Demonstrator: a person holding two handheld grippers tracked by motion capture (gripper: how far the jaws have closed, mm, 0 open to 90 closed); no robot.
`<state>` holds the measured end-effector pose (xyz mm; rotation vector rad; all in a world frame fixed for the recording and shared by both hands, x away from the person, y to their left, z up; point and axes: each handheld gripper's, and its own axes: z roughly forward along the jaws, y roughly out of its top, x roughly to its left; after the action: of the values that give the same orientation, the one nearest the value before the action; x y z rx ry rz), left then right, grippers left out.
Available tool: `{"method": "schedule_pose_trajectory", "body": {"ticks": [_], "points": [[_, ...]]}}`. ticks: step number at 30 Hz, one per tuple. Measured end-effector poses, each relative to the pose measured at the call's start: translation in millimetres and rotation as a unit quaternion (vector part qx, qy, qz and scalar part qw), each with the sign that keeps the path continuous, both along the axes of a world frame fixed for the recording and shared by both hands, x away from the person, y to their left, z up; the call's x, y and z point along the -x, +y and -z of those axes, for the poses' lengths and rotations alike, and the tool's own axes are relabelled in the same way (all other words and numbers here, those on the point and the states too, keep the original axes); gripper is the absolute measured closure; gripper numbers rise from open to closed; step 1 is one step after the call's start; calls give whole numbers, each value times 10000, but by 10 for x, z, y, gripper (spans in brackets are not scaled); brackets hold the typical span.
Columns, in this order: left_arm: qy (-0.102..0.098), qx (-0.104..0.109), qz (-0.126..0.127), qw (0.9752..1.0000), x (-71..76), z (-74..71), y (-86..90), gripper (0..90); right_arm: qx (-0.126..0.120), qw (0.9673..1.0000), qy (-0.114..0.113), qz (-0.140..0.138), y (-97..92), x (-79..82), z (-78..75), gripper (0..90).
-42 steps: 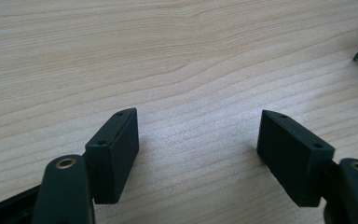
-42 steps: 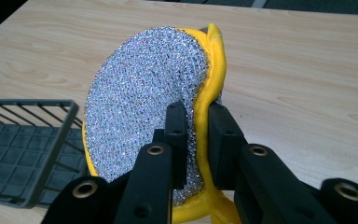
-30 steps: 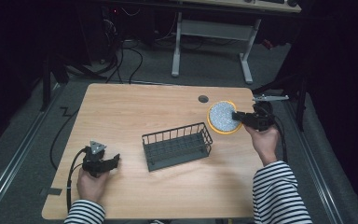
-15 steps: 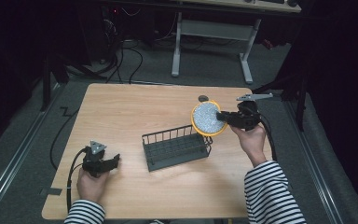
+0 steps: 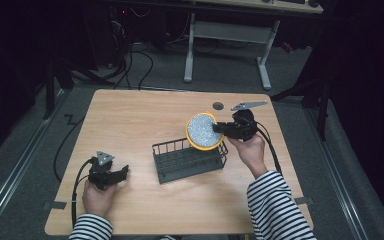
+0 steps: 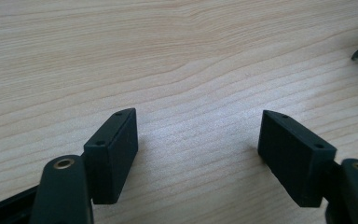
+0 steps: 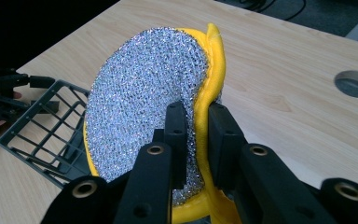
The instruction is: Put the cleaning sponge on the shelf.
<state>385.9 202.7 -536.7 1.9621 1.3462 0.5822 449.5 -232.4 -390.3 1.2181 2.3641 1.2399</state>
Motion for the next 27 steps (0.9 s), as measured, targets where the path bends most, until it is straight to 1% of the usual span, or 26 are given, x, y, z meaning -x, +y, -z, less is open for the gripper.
{"method": "schedule_pose_trajectory", "body": {"ticks": [6,7,12,15,18,23,27], "points": [[0,-1,1,10000,0,0,0,291,89,9998,63,-147,151,-22,98,797],[1,-1,1,10000,0,0,0,291,127,9997,43,-182,167,-28,111,796],[1,-3,2,10000,0,0,0,291,103,9996,72,-251,233,-27,161,794],[0,-2,1,10000,0,0,0,291,152,9994,81,-303,268,-21,183,792],[1,-4,2,10000,1,0,0,291,212,9992,102,-338,292,-17,210,790],[0,-4,1,10000,1,0,0,291,174,9992,125,-340,263,-6,269,788],[-9,-2,-4,10000,1,1,-2,291,246,9989,65,-390,266,4,273,787]]}}
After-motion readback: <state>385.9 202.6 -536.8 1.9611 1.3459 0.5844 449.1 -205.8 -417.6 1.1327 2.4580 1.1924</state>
